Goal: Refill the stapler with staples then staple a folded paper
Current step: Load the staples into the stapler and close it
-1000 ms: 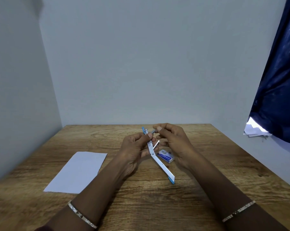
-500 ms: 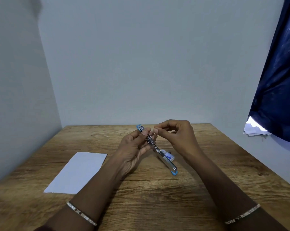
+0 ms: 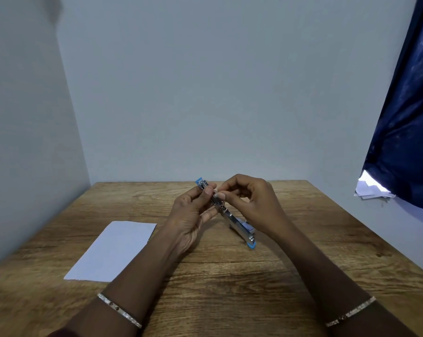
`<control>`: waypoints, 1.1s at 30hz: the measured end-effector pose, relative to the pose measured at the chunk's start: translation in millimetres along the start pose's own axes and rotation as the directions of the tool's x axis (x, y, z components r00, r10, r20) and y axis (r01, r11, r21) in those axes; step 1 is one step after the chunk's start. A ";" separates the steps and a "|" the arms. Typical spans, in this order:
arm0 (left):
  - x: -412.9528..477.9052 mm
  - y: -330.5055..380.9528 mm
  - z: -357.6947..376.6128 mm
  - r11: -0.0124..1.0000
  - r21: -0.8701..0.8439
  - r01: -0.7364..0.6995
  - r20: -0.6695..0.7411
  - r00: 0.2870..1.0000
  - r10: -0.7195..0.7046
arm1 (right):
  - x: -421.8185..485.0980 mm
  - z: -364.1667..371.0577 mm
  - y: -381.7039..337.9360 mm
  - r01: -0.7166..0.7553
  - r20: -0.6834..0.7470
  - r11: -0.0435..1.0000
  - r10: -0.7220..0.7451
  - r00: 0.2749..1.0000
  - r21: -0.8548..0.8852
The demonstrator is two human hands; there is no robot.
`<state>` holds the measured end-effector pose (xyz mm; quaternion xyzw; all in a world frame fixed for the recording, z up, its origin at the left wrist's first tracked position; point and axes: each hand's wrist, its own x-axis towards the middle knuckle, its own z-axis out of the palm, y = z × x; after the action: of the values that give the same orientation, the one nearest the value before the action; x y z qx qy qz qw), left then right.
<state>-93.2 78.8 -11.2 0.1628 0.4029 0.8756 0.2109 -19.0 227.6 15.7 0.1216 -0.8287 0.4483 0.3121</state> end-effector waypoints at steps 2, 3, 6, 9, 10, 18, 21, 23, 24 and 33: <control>0.6 0.8 0.6 1.000 -0.027 -0.008 -0.016 1.000 0.007 | 0.2 -1.6 0.4 -0.011 -0.012 1.000 0.011 1.000 0.010; 1.1 1.3 0.0 0.999 -0.047 -0.014 -0.023 1.000 0.013 | 0.5 -2.5 0.5 -0.018 -0.015 1.000 0.018 1.000 0.022; 4.4 4.5 -4.4 0.994 -0.095 -0.043 -0.064 0.997 0.037 | 0.7 -3.2 3.3 -0.047 -0.014 0.994 0.049 0.999 0.099; 5.4 5.1 -8.1 0.994 -0.100 -0.044 -0.059 0.998 0.038 | -0.2 -1.0 5.6 -0.077 -0.027 0.992 0.080 0.996 0.099; 5.5 4.5 -8.2 0.995 -0.096 -0.041 -0.049 0.998 0.037 | -0.3 -0.8 6.6 -0.087 -0.041 0.991 0.091 0.995 0.100; 7.8 1.8 -10.7 0.991 -0.131 -0.012 0.035 0.999 0.017 | -0.3 1.6 3.7 -0.038 -0.224 0.993 0.062 0.973 0.107; 7.7 -0.3 -10.1 0.995 -0.094 -0.013 0.057 0.998 0.019 | -3.1 6.8 -0.1 -0.007 -0.235 0.993 0.034 0.971 0.117; 7.3 -1.5 -8.9 0.998 -0.063 -0.019 0.072 0.997 0.024 | -4.9 10.3 -2.5 0.028 -0.240 0.998 -0.013 0.971 0.060; 7.0 -2.0 -8.2 0.998 -0.053 -0.020 0.072 0.997 0.024 | -5.5 12.0 -3.3 0.043 -0.245 0.999 -0.041 0.969 0.002; 5.4 0.1 -8.5 0.997 -0.082 -0.006 0.051 0.999 0.010 | -9.1 16.1 -2.9 0.077 -0.247 0.977 -0.127 0.961 -0.200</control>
<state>-101.7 76.0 -15.8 0.1780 0.3603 0.8879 0.2240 -17.1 212.1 5.5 0.0748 -0.8123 0.3632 0.4502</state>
